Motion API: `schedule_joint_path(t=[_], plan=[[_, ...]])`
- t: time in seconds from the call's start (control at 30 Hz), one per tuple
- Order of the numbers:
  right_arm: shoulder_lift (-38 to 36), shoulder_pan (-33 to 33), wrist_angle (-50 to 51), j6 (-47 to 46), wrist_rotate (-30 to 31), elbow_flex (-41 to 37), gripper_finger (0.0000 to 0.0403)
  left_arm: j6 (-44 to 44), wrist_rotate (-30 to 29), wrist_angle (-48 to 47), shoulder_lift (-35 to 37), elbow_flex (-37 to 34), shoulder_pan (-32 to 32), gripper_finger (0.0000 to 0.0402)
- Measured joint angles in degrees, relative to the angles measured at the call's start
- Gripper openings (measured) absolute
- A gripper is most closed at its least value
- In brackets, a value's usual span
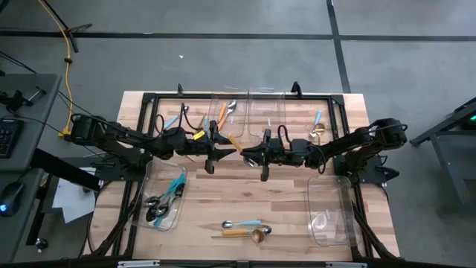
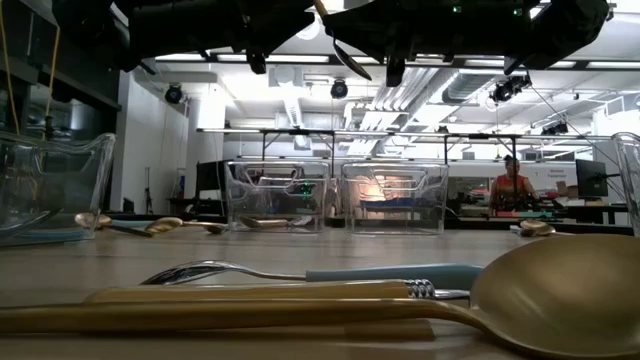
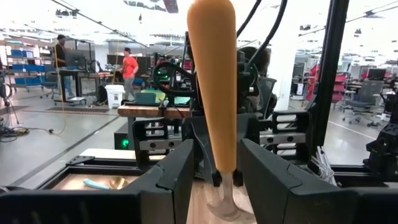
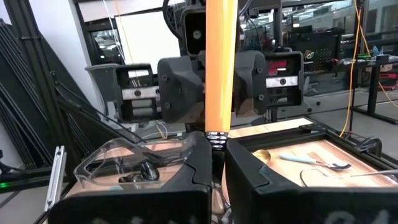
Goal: Sort silverware by color (type)
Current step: Put the yellow spoon into the top left transparent bin
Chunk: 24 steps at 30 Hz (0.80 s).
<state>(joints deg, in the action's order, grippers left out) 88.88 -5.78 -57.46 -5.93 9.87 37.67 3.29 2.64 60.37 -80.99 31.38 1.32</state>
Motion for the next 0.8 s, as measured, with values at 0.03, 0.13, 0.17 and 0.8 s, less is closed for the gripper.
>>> schedule_joint_path(t=[0.03, 0.13, 0.17, 0.8], plan=[[0.0, 0.0, 0.26, 0.0, 0.02, 0.0, 0.0005, 0.32, -0.01, 0.14, 0.0, 0.0, 0.02, 0.012], [0.0, 0.0, 0.69, -0.02, 0.0, 0.0, 0.0005, 2.19, 0.03, 1.41, 0.0, 0.0, 0.0, 0.012], [0.0, 0.0, 0.73, -0.04, 0.0, 0.0, 0.0005, 2.53, 0.28, 1.63, 0.0, 0.0, 0.0, 0.012], [0.0, 0.02, 9.23, -1.57, -2.54, 4.1, 0.0005, 4.61, 1.21, 3.07, 0.0, 0.0, -0.22, 0.012]])
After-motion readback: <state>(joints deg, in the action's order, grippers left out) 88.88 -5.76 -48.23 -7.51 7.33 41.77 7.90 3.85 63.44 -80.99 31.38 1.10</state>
